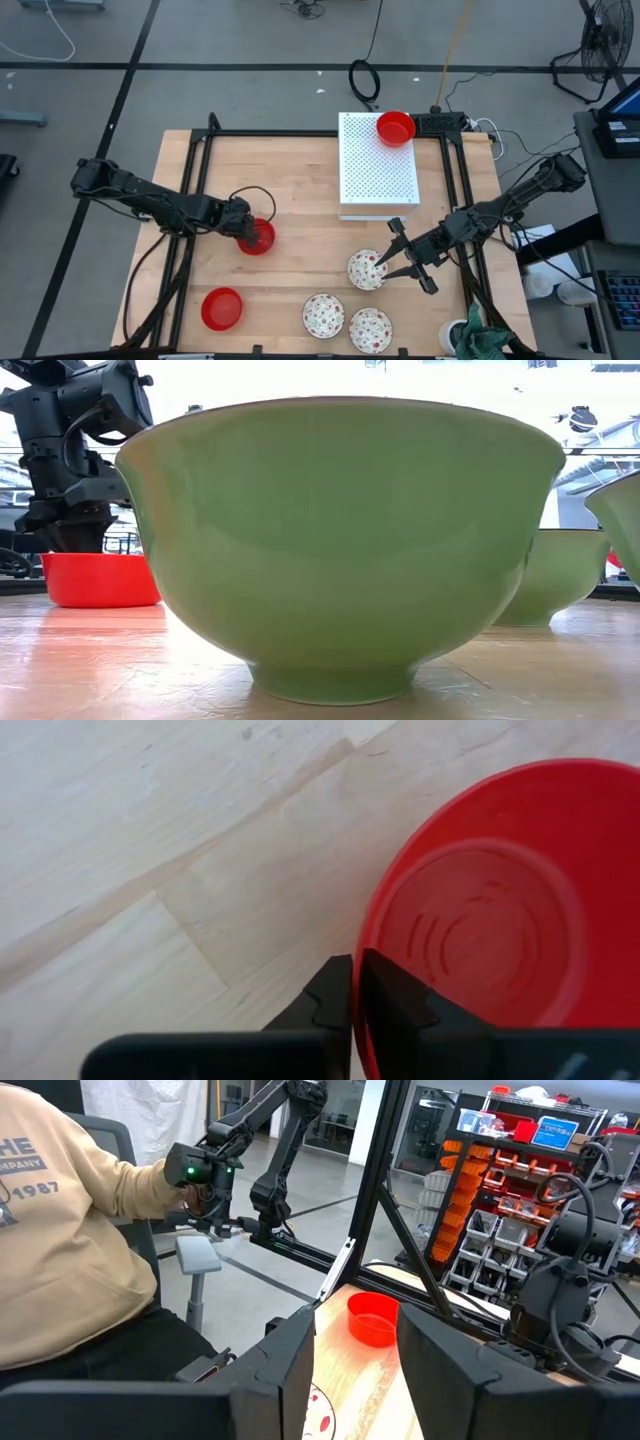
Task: Pick & Place Mini bowls
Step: Stack the top red bowl on the red bowl on the shelf
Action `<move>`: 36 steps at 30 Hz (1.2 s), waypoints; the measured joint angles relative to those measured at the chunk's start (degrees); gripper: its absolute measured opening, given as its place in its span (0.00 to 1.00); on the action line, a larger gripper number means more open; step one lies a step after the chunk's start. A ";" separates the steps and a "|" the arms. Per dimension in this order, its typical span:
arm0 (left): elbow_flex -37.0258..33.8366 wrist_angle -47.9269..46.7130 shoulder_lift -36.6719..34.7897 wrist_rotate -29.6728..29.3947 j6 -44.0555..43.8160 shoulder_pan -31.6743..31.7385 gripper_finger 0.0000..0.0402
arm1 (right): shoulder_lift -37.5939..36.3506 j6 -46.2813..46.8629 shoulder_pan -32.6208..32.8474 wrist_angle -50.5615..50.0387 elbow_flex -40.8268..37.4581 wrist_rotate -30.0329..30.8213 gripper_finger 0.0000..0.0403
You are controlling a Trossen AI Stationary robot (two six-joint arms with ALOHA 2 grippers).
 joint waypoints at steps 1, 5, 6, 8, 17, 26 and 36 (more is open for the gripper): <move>0.00 0.00 0.00 -0.02 0.00 -0.02 0.08 | 0.00 0.00 0.01 0.02 0.00 0.00 0.32; 0.00 0.00 0.00 -0.02 0.00 0.00 0.08 | 0.00 0.00 0.02 0.02 0.00 0.00 0.32; -0.01 0.00 0.00 -0.02 0.00 0.00 0.07 | 0.00 0.00 0.02 0.00 0.00 0.00 0.32; -0.02 0.07 0.00 -0.02 -0.03 -0.02 0.04 | 0.00 0.00 0.00 0.00 0.00 0.00 0.32; 0.00 0.00 0.00 -0.02 0.06 -0.02 0.07 | 0.00 0.00 0.00 0.00 0.00 0.00 0.32; 0.08 0.74 -0.07 -4.48 6.56 -0.02 0.02 | 0.00 -0.06 0.00 0.00 0.00 0.00 0.32; 9.61 5.53 0.02 -17.00 27.53 -0.03 0.01 | 1.51 0.39 0.00 2.41 0.00 11.49 0.32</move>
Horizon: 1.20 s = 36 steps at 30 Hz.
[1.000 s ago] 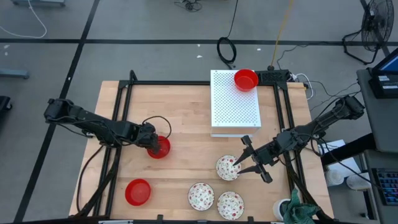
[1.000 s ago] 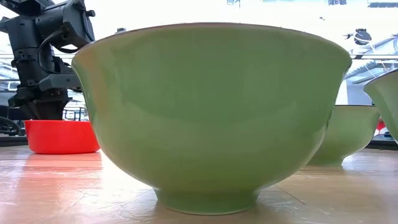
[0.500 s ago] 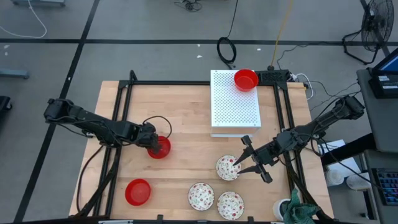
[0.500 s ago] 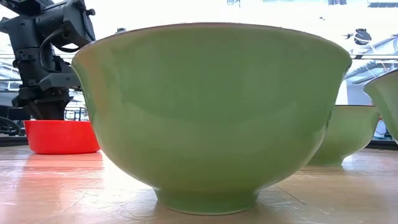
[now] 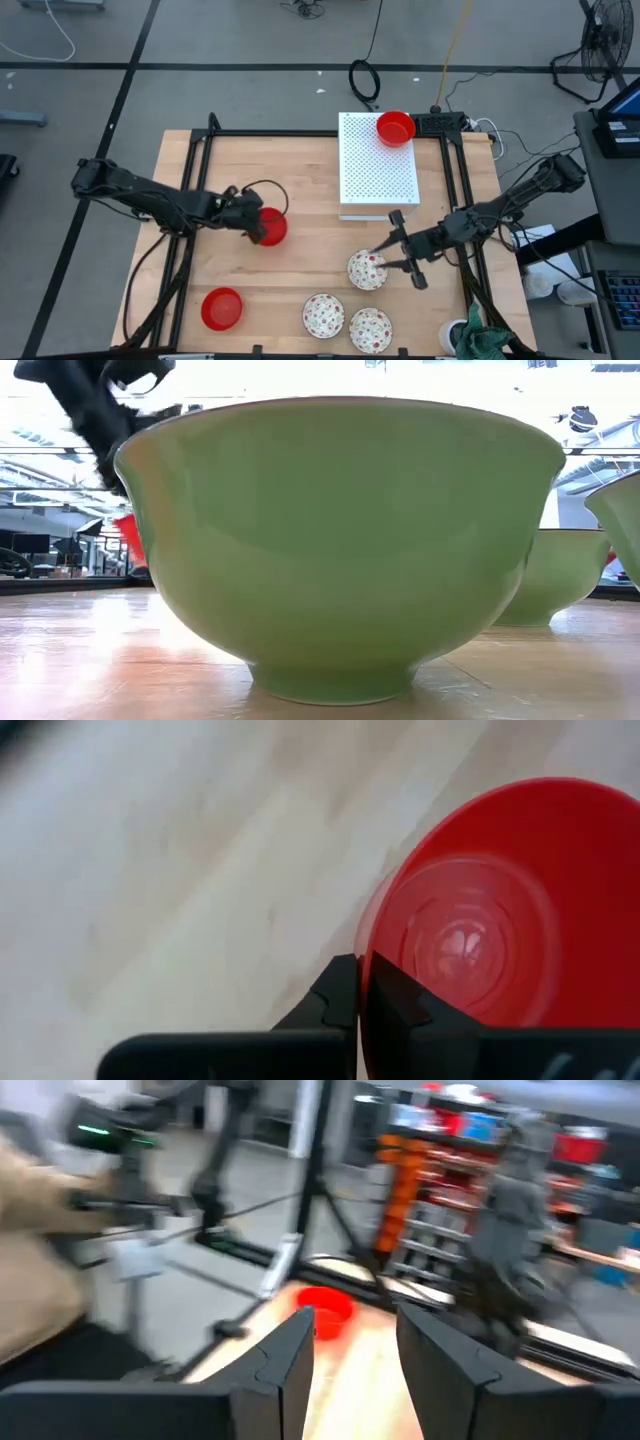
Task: Pick & Place Mini bowls
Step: Stack the top red bowl on the red bowl on the shelf
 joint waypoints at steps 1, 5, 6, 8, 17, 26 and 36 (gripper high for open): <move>1.46 0.74 0.00 -0.98 3.26 -0.06 0.01 | 0.80 0.16 0.00 0.91 0.00 1.85 0.32; 7.56 6.90 0.00 -5.79 17.57 -1.53 0.01 | 5.18 -2.16 -0.28 7.07 -0.02 6.06 0.32; 9.11 8.55 -0.02 -6.65 20.99 -2.05 0.01 | 6.38 -3.17 -0.32 8.92 -0.02 6.36 0.32; 12.00 11.28 0.00 -8.59 27.63 -3.17 0.01 | 8.52 -4.89 -0.59 12.35 -0.03 6.47 0.32; 18.70 25.09 -0.02 -28.56 52.62 -9.05 0.01 | 14.02 -12.07 -2.04 21.33 0.93 26.96 0.37; 18.76 42.82 9.29 -43.93 78.04 -11.40 0.01 | 19.46 -9.85 -6.73 23.70 4.94 30.44 0.66; 18.70 74.53 23.64 -52.11 106.80 -11.23 0.01 | 25.04 -8.31 -10.20 30.80 5.63 30.20 0.70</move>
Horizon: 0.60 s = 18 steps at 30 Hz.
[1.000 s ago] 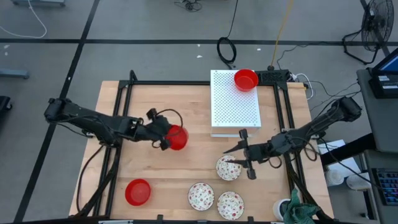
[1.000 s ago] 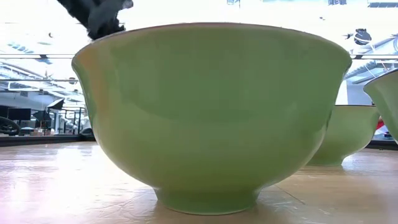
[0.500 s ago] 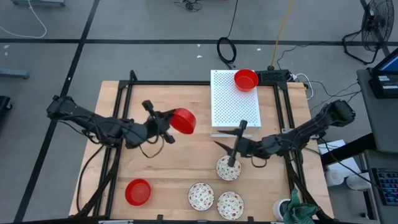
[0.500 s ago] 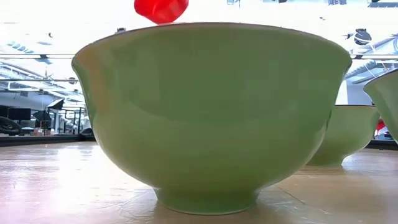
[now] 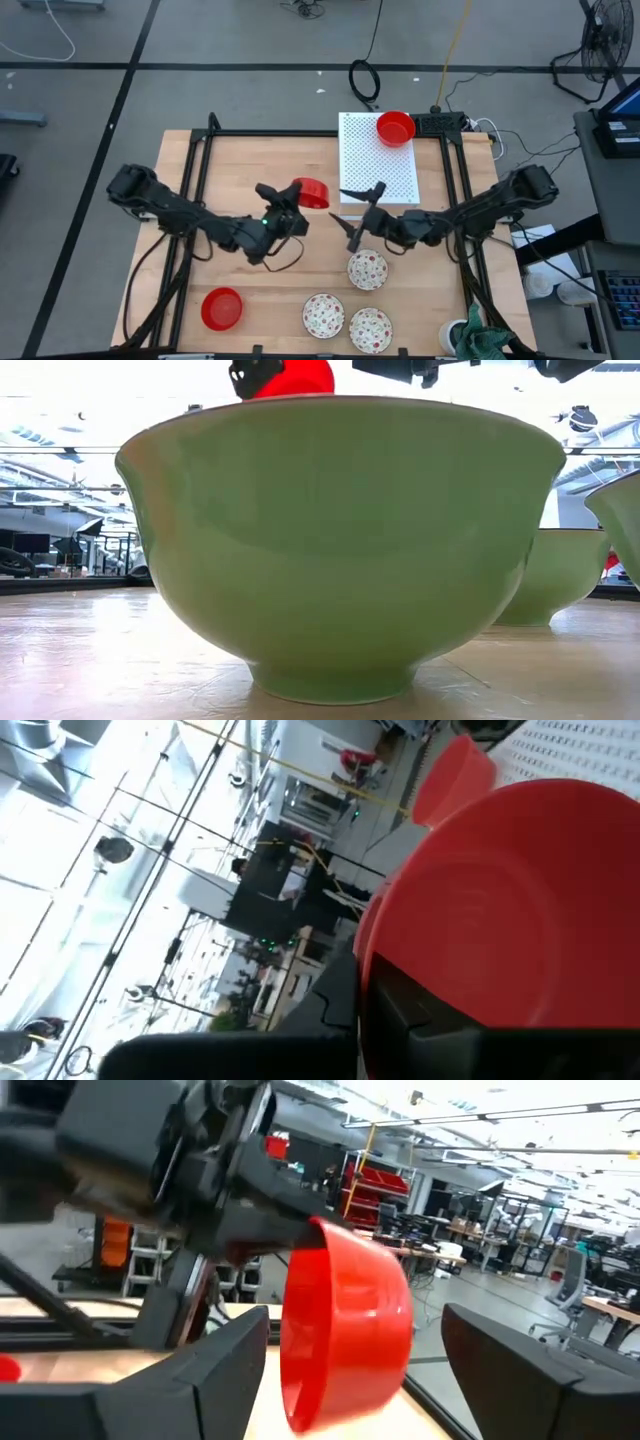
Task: Pick & Place Mini bowls
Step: Stack the top red bowl on the red bowl on the shelf
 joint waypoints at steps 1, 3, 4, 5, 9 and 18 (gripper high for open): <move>0.00 1.14 0.40 0.67 0.36 0.00 0.01 | 0.16 0.04 -0.28 -0.01 0.00 0.00 0.69; 0.00 1.95 0.49 1.43 0.78 0.00 0.01 | 0.51 0.04 -0.70 0.06 0.00 -0.03 0.68; 0.00 2.04 0.48 1.68 0.51 0.00 0.01 | 0.62 0.04 -0.90 0.06 0.00 0.00 0.68; 0.00 2.04 0.47 1.93 -0.03 0.15 0.01 | 0.72 0.04 -1.05 0.07 0.00 -0.02 0.67; 0.00 3.40 0.09 2.30 -0.74 0.29 0.01 | 1.47 0.19 -1.77 0.14 0.00 -0.09 0.67; 0.00 4.11 -0.01 4.37 -1.50 -0.38 0.02 | 1.58 5.99 -4.98 -3.60 0.00 -0.25 0.63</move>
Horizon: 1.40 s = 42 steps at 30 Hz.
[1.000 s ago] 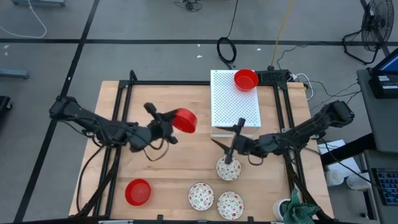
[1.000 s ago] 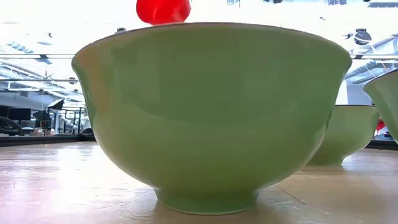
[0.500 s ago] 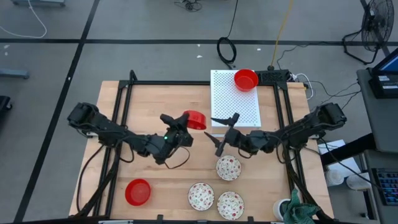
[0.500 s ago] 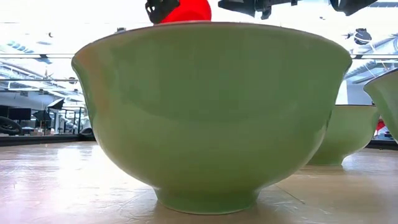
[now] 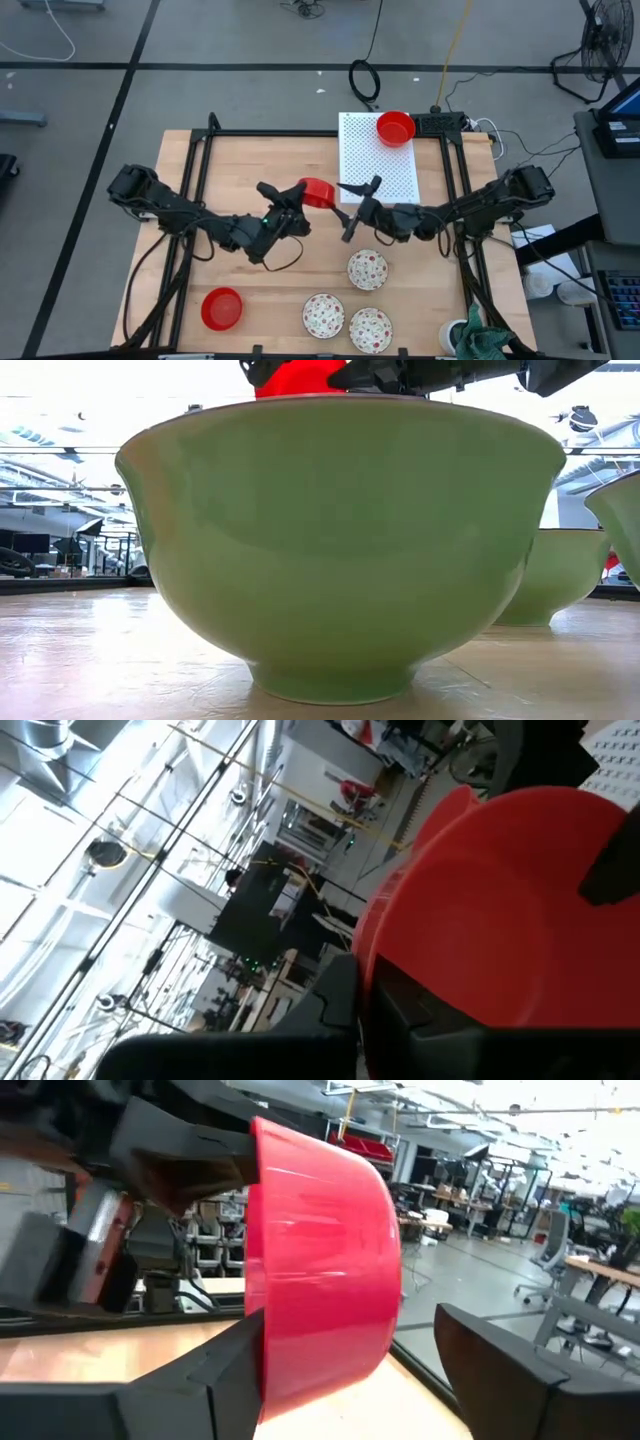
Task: Pick & Place Mini bowls
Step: Stack the top red bowl on the red bowl on the shelf
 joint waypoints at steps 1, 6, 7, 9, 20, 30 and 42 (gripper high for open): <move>0.00 0.02 0.00 0.02 -0.41 -0.10 0.03 | 0.00 0.05 -0.08 0.02 0.00 -0.01 0.61; 0.00 0.00 0.00 0.04 -2.83 -0.54 0.03 | 0.00 -0.82 -0.10 -0.01 0.00 -0.03 0.47; 0.00 -0.07 0.00 -0.07 -3.53 -0.63 0.02 | 0.00 -1.04 -0.09 0.02 0.00 -0.03 0.42; 0.00 -0.17 0.00 -0.64 -5.55 -0.86 0.02 | -0.02 -1.46 -0.06 0.05 0.00 0.24 0.33; 0.00 -2.51 0.00 1.27 -23.74 -2.53 0.21 | -0.11 -4.46 0.10 0.11 0.04 2.05 0.02; 6.06 -20.98 -0.27 6.48 -36.15 -6.17 0.33 | -0.08 -6.13 0.69 -0.07 0.04 1.07 0.00; 27.05 -69.26 -3.12 41.82 -64.82 -4.14 0.48 | -2.09 -5.02 1.18 -6.34 -0.02 1.28 0.00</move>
